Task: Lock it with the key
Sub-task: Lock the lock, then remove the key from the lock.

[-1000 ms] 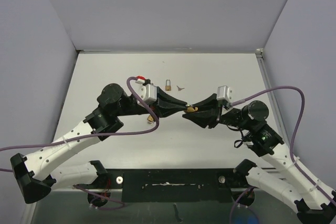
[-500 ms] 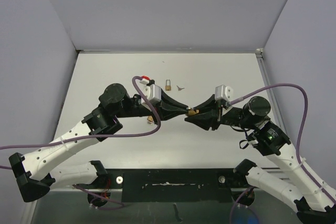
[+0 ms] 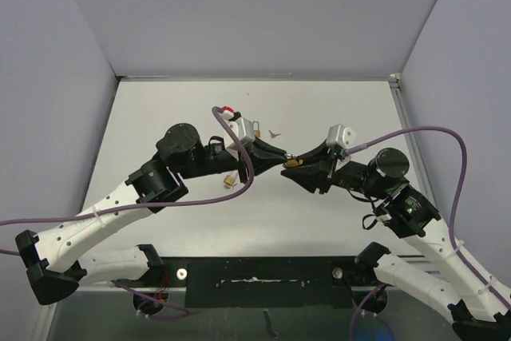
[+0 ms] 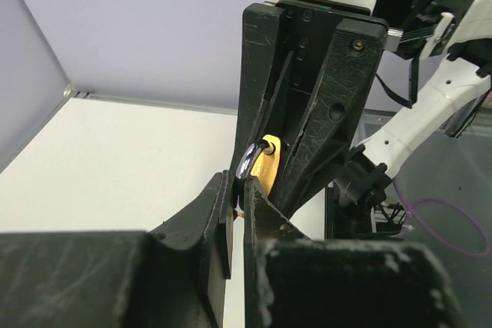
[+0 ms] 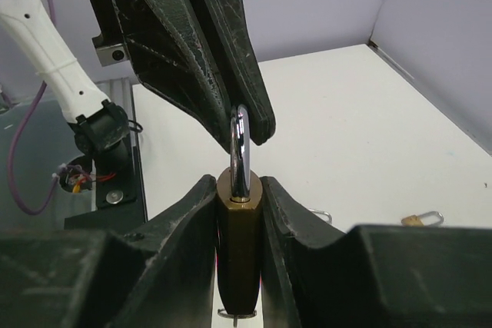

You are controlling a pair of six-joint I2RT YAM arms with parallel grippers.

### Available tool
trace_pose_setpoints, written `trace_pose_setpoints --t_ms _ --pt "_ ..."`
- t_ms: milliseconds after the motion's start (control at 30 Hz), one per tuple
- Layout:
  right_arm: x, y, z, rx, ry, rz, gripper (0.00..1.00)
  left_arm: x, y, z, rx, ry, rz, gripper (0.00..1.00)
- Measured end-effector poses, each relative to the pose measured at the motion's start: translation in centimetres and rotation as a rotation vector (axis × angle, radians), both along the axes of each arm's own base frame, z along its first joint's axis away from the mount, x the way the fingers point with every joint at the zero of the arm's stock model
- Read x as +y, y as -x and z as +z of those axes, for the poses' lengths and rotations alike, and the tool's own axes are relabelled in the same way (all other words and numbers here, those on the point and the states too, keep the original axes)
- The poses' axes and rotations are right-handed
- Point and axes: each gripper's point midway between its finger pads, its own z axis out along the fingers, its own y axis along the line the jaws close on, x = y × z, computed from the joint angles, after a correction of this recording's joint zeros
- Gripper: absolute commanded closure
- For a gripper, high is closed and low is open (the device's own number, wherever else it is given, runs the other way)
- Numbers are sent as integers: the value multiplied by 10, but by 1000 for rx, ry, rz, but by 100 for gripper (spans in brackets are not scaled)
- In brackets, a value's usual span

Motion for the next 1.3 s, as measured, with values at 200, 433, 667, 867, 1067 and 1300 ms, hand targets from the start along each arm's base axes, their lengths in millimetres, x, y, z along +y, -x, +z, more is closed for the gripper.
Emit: trace_pose_setpoints --t_ms 200,433,667,867,1067,1300 --pt "-8 -15 10 -54 -44 -100 19 10 -23 -44 114 -148 56 100" --pt "-15 -18 16 -82 -61 -144 2 24 -42 -80 203 -265 118 100" --pt "-15 -29 -31 -8 6 -187 22 28 -44 -65 179 -253 109 100" --pt "-12 -25 -65 34 47 -159 34 29 -34 -62 172 -253 53 100" --pt "-8 -18 -68 23 29 -107 37 37 -25 -49 162 -216 -5 100" --pt "-3 -14 -60 6 -10 -62 50 42 -13 -22 141 -132 -80 100"
